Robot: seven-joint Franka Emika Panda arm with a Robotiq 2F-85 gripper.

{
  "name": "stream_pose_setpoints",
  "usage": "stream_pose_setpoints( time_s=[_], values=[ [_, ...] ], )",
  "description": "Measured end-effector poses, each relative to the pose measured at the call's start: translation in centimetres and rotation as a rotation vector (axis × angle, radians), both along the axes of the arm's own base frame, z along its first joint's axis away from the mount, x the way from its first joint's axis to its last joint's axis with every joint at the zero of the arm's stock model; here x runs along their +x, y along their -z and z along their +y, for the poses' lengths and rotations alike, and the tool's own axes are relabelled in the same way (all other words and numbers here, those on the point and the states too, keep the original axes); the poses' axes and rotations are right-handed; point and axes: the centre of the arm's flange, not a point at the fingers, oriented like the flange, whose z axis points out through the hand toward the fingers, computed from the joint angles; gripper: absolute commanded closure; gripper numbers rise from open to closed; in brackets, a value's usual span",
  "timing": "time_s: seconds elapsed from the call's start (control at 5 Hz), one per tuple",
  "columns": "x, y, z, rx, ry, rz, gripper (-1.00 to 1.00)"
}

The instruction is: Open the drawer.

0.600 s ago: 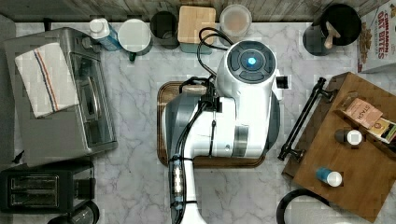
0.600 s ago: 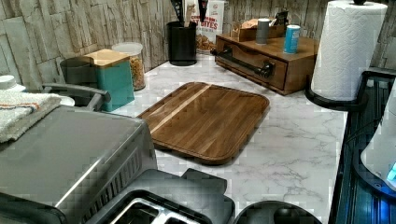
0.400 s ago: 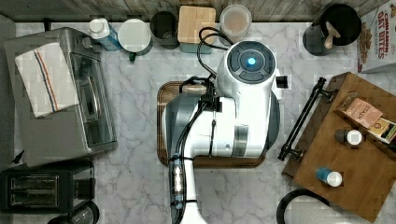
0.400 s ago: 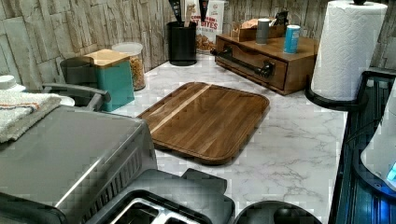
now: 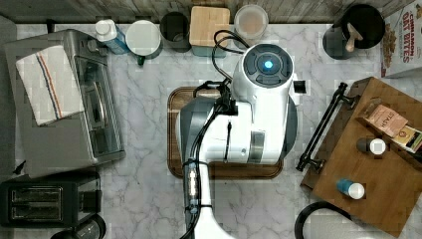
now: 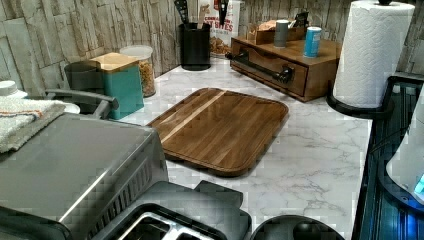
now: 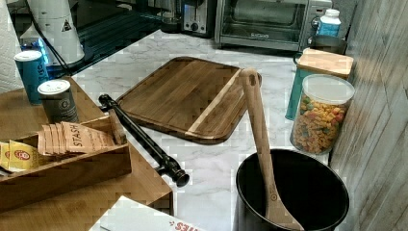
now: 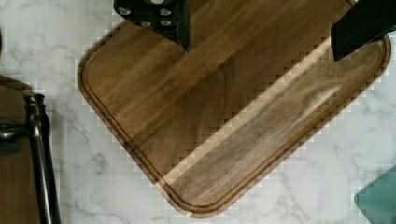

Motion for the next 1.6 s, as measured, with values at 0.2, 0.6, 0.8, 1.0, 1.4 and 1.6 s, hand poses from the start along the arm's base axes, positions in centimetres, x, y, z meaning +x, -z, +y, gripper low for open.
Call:
stream_pose_setpoints(
  time_s=[0.2,0.6,0.8,1.0,1.4,1.6],
  values=[
    [0.5,1.0,-1.1,-0.006,-0.043,-0.071,-1.00],
    [0.3,4.8,-5.2,0.006,-0.225,0.027,-1.00],
    [0.1,8.2,-9.1,0.017,-0.226,0.085,-1.00],
    [-0.6,10.9,-13.7,-0.012,-0.168,0.106,-1.00],
    [-1.7,11.4,-21.1,-0.095,-0.079,0.012,-1.00],
    [-2.1,11.1,-23.3,-0.101,-0.042,0.019,-1.00]
  ],
)
